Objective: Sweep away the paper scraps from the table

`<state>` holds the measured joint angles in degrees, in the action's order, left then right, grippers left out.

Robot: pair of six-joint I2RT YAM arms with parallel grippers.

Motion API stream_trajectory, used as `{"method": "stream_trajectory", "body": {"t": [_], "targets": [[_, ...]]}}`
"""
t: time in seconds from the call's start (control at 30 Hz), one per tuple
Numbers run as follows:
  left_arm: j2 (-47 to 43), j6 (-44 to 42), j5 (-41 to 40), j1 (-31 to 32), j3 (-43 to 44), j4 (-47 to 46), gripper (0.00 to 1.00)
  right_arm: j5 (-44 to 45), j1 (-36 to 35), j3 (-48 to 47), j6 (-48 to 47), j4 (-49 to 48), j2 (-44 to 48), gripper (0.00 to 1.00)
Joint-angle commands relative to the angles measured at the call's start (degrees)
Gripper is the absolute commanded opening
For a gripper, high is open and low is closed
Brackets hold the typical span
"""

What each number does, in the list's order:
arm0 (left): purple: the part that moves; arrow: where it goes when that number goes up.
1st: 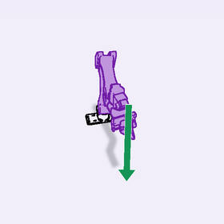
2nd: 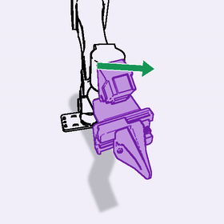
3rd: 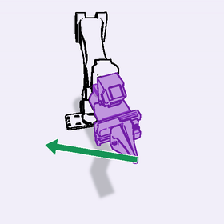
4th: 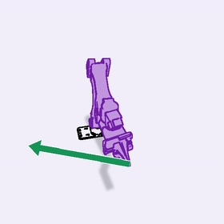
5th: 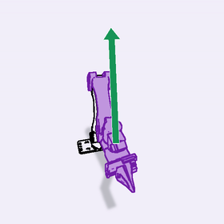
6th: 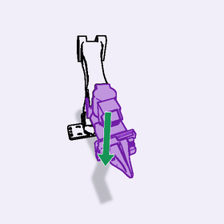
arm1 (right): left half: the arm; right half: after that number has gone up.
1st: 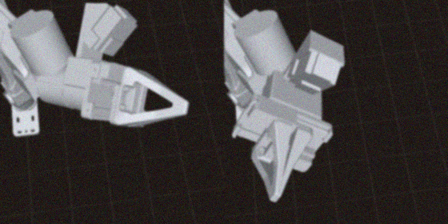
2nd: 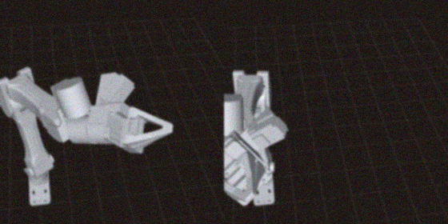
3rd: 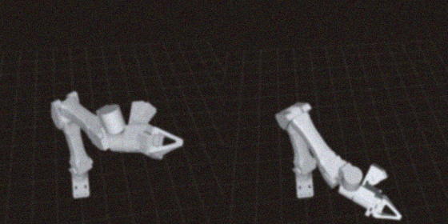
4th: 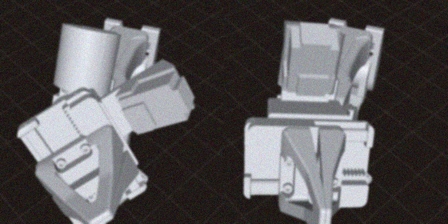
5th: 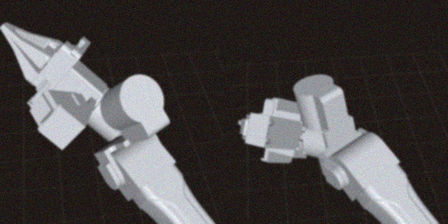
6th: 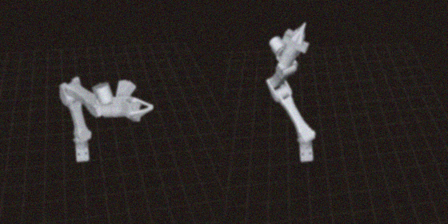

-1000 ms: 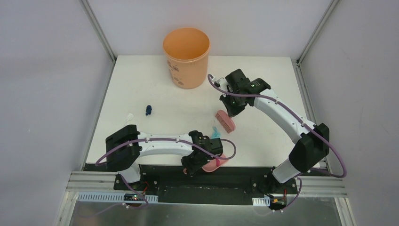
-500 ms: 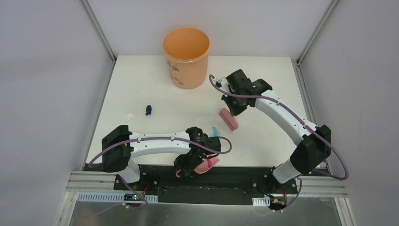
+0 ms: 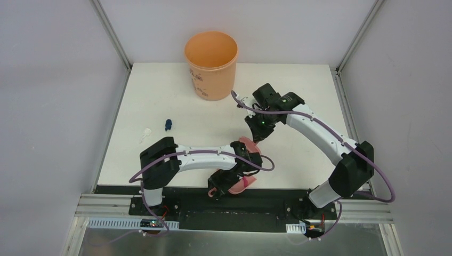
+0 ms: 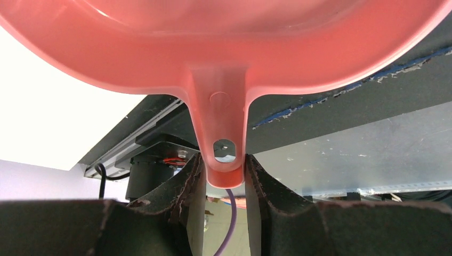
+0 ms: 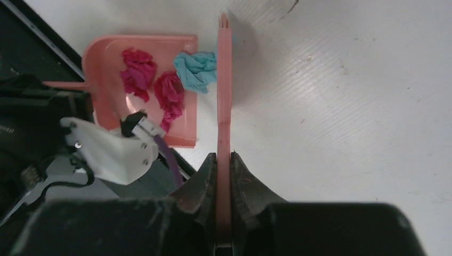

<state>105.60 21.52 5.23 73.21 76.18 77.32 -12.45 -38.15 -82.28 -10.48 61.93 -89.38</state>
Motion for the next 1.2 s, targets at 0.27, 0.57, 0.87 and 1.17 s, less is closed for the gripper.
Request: {"method": "stream_trajectory", "body": {"t": [0.27,0.57,0.87,1.17], "targets": [[-2.42,-2.85,-3.08,-2.08,-0.30,-3.09,0.00,-4.86,-0.05,0.86,-4.13,5.10,7.76,0.00],[-4.32,-2.60,-6.66,-2.07,-2.84,-6.69,0.00,-2.21,0.97,-5.54,-5.86,12.68,2.32,0.00],[-12.41,-1.39,-12.40,-1.29,-7.76,-10.23,0.00,-4.00,10.74,-11.57,-6.28,12.62,6.67,0.00],[-18.56,0.57,-32.04,0.12,-15.09,-24.77,0.00,-3.46,27.21,-8.22,1.09,8.29,6.33,0.00]]}}
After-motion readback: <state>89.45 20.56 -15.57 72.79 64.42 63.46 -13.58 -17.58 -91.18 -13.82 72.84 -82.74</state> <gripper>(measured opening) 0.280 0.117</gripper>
